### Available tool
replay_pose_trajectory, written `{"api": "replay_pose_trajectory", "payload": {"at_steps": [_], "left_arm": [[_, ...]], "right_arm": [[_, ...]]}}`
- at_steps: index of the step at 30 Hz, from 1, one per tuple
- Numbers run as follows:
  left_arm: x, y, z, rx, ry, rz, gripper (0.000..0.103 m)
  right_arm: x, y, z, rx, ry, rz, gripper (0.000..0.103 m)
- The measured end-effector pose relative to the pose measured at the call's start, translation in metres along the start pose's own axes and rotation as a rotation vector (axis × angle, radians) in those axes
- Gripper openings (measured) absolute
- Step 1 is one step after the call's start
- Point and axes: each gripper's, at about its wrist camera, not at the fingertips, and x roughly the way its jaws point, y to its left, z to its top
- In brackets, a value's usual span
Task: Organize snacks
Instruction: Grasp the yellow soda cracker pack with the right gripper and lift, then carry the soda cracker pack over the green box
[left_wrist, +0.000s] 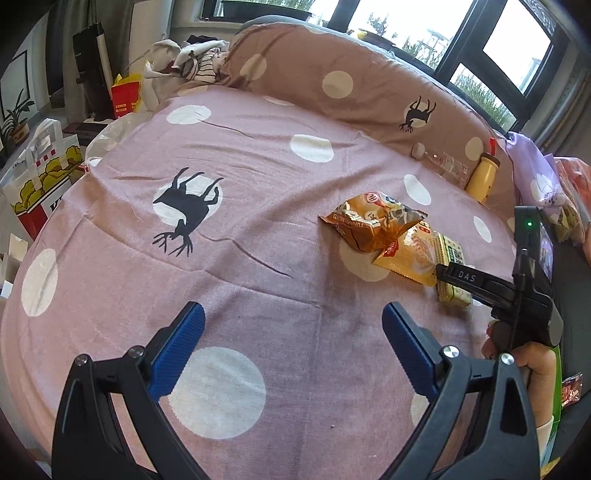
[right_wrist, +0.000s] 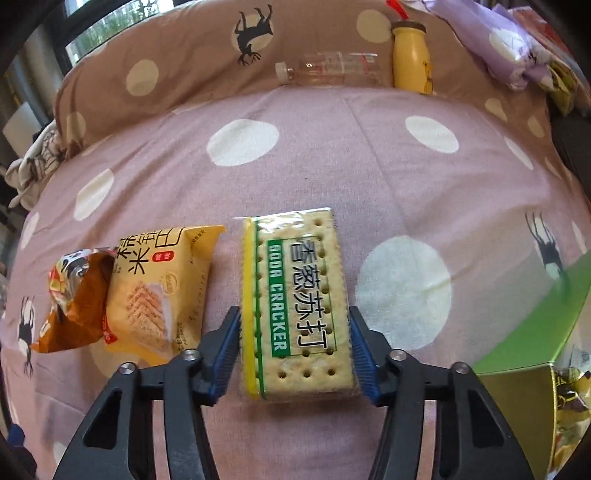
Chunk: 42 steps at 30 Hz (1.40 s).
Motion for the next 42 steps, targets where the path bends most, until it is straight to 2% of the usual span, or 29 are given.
{"api": "replay_pose_trajectory", "payload": {"at_steps": [3,7,11,15,17,20,21,22,24,26,29,32,34,36,42], "left_arm": [[-0.001,-0.001,-0.001,0.005,-0.001,-0.001,0.097],[0.001,-0.006,-0.003,0.025,0.037,-0.009,0.096],[0.004,-0.008,-0.005,0.02,0.065,-0.028,0.095],[0.005,-0.014,-0.009,0.03,0.096,-0.048,0.093],[0.006,-0.016,-0.011,0.035,0.11,-0.066,0.093],[0.008,-0.022,-0.014,0.048,0.139,-0.09,0.09],[0.008,-0.024,-0.014,0.056,0.142,-0.099,0.086],[0.008,-0.028,-0.016,0.068,0.146,-0.109,0.076],[0.011,-0.033,-0.018,0.075,0.173,-0.137,0.069],[0.015,-0.041,-0.024,0.083,0.222,-0.2,0.062],[0.024,-0.059,-0.034,0.128,0.289,-0.257,0.053],[0.031,-0.075,-0.044,0.169,0.333,-0.27,0.046],[0.037,-0.082,-0.05,0.177,0.367,-0.285,0.042],[0.041,-0.086,-0.054,0.178,0.387,-0.285,0.039],[0.039,-0.097,-0.059,0.215,0.361,-0.277,0.038]], "right_arm": [[-0.015,-0.007,-0.01,0.02,0.026,0.064,0.055],[-0.046,-0.01,-0.038,0.066,0.065,0.225,0.055],[-0.063,0.0,-0.076,0.036,0.081,0.258,0.056],[-0.063,0.009,-0.104,-0.01,0.187,0.306,0.056],[-0.064,0.012,-0.103,-0.03,0.191,0.294,0.056],[-0.076,0.004,-0.1,-0.014,0.147,0.315,0.059],[-0.081,-0.001,-0.099,-0.002,0.129,0.335,0.06],[-0.085,-0.007,-0.097,0.021,0.108,0.353,0.06],[-0.089,-0.023,-0.091,0.072,0.07,0.377,0.06],[-0.087,-0.032,-0.09,0.104,0.065,0.409,0.06],[-0.078,-0.043,-0.089,0.164,0.1,0.481,0.06],[-0.069,-0.048,-0.088,0.184,0.139,0.529,0.058],[-0.062,-0.042,-0.089,0.184,0.174,0.545,0.054],[-0.056,-0.035,-0.089,0.176,0.203,0.527,0.05],[-0.049,-0.026,-0.09,0.164,0.23,0.524,0.048]]}}
